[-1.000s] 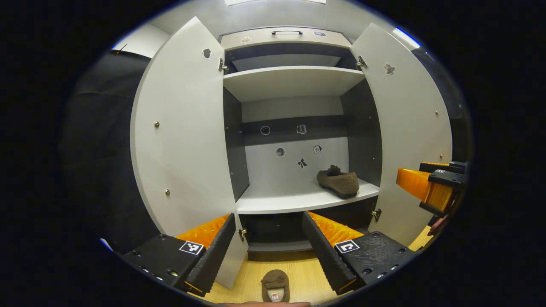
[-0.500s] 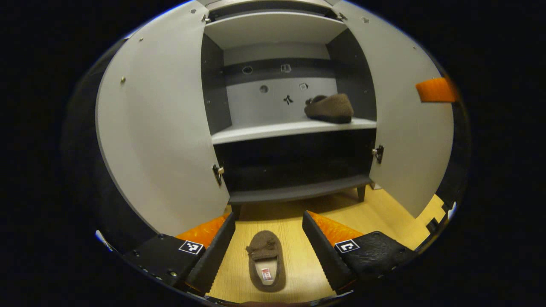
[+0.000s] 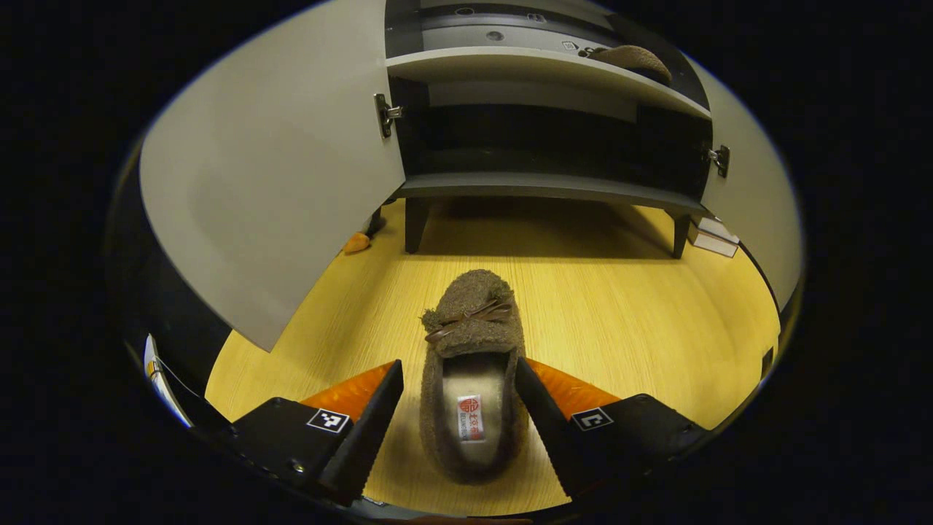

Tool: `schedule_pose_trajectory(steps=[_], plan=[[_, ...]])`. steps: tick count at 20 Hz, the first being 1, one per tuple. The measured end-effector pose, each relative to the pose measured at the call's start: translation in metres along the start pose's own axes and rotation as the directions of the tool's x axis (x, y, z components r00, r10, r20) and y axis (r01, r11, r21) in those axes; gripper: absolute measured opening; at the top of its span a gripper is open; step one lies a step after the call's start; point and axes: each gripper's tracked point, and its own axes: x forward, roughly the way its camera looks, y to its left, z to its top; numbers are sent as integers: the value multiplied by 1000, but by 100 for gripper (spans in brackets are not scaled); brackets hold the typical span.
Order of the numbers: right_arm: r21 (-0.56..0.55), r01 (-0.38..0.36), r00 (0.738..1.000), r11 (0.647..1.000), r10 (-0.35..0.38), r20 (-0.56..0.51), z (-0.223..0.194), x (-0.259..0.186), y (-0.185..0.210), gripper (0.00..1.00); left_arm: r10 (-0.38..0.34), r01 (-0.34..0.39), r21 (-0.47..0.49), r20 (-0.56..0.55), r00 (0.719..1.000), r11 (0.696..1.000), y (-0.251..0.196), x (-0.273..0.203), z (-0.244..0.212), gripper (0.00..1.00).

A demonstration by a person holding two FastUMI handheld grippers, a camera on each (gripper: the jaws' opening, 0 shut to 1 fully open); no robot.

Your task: Grab one shoe with the right hand and put it into the shoe cabinet, grab the other shoe with the left hand and put it into the shoe cabinet; then close the right door with the right hand and the left door with the left hand.

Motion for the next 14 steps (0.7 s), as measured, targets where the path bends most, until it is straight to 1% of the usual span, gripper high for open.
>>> schedule_pose_trajectory(steps=[3, 4, 7, 9, 10, 11, 12, 13, 14], plan=[[-11, -9, 1000, 1000, 9, -11, -3, -2, 5, 95, 26, -26, -9, 14, 1000, 1000, 11, -5, -1, 94], [-15, -8, 1000, 1000, 8, -12, -4, -3, 6, 95, 39, -39, -20, 2, 999, 999, 16, -5, -6, 94], [-28, 0, 1000, 1000, -1, -17, -5, -7, 5, 95, 49, -51, -59, -33, 998, 997, 30, 8, -16, 94], [-40, 3, 1000, 999, -3, -18, -6, -9, 6, 95, 19, -23, -69, -52, 998, 997, 28, 24, -17, 93], [-46, 3, 1000, 999, -3, -20, -7, -11, 7, 95, -4, -1, -83, -61, 998, 997, 24, 29, -18, 100], [-49, 0, 1000, 999, -1, -23, -7, -12, 8, 95, -16, 11, -96, -60, 998, 995, 21, 33, -18, 82], [-51, 1, 1000, 999, -2, -23, -7, -12, 9, 95, -24, 18, -101, -61, 998, 995, 17, 37, -19, 75], [-60, 3, 1000, 998, -4, -26, -7, -11, 11, 95, -3, -4, -96, -82, 997, 995, 20, 43, -24, 69], [-71, 6, 1000, 997, -8, -28, -8, -12, 11, 95, -11, 0, -104, -103, 995, 995, 18, 42, -26, 30]])
